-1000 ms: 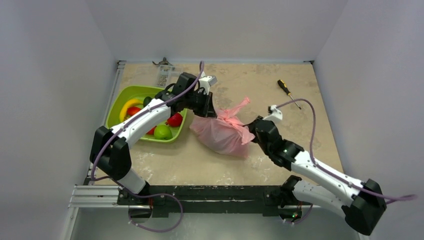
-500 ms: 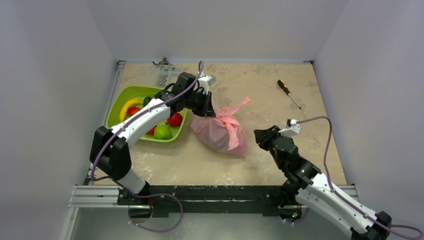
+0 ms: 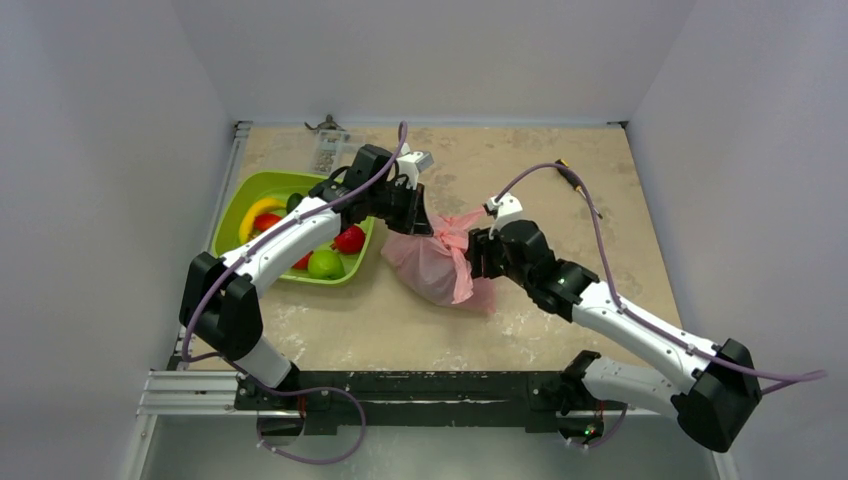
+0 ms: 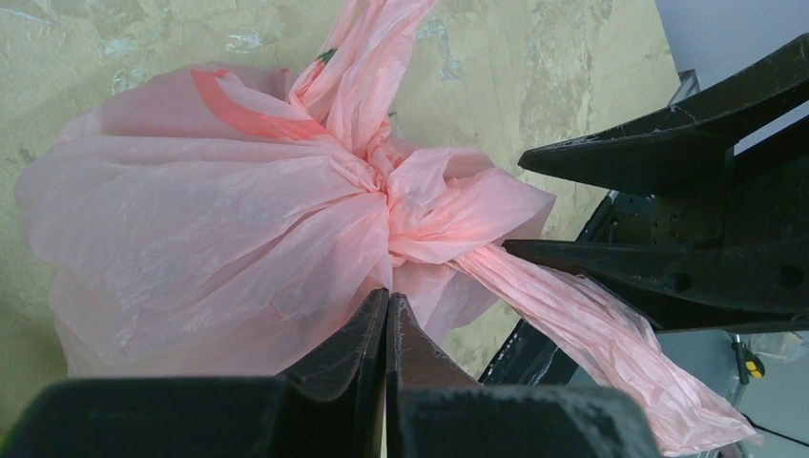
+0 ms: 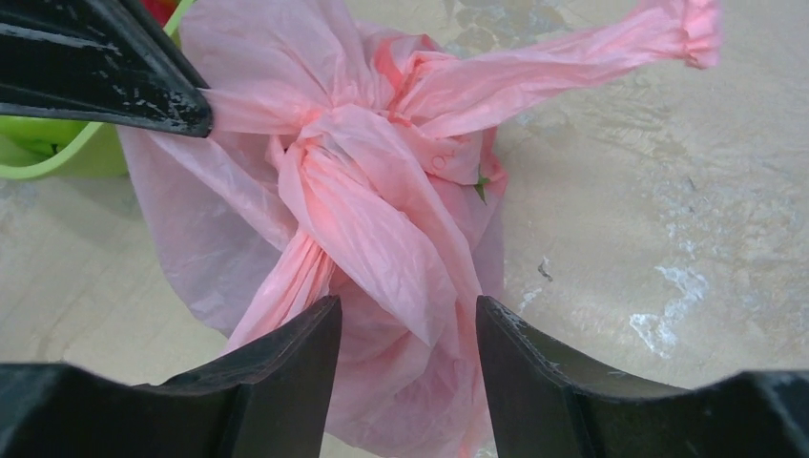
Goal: Take the fake fruits out of the plastic bag
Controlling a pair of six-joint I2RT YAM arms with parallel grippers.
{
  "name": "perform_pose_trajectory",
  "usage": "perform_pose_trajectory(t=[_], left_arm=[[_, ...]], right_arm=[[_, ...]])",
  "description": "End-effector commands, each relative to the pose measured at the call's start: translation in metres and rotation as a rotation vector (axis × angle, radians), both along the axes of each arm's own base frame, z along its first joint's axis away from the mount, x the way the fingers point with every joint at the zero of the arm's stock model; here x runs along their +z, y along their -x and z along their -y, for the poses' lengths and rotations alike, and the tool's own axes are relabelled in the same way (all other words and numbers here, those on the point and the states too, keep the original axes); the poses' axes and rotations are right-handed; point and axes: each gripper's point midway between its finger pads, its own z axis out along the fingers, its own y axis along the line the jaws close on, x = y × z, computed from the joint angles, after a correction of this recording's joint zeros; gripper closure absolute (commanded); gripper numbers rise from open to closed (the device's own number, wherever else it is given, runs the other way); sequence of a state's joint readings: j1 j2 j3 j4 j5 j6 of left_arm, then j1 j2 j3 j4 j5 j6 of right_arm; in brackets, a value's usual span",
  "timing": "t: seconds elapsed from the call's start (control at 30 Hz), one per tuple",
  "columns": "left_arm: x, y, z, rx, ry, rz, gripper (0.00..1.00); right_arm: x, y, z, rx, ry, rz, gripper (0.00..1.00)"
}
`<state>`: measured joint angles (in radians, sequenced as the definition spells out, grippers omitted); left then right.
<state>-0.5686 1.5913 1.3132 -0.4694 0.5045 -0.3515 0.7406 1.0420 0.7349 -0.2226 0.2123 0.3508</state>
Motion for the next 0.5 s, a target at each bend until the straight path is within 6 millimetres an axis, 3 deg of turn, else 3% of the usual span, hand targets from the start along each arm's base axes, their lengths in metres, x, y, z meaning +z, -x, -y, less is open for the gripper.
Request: perform_pose_trajectory(t=[0.0,0.1,0.33,0.47], left_arm=[[0.029,-0.003,0.007,-0.038,0.079,0.076,1.00],[0.029,-0.001,0.009,-0.045,0.083,0.068,1.00],[0.024,-0.001,0.007,-0.042,0.034,0.082,1.00],[0.016,-0.007,0.003,-0.005,0.000,0.073,1.00]], right_arm=[[0.037,-0.012,-0.019,0.095,-0.020,0.117,0.45],[0.032,-0.029,-0.022,0.047,0.000,0.125,0.47],[0.029,-0.061,-0.006,-0.176,-0.027,0.200,0.65],[0.034,-0.061,0.000,-0.260,-0.143,0.235,0.88]])
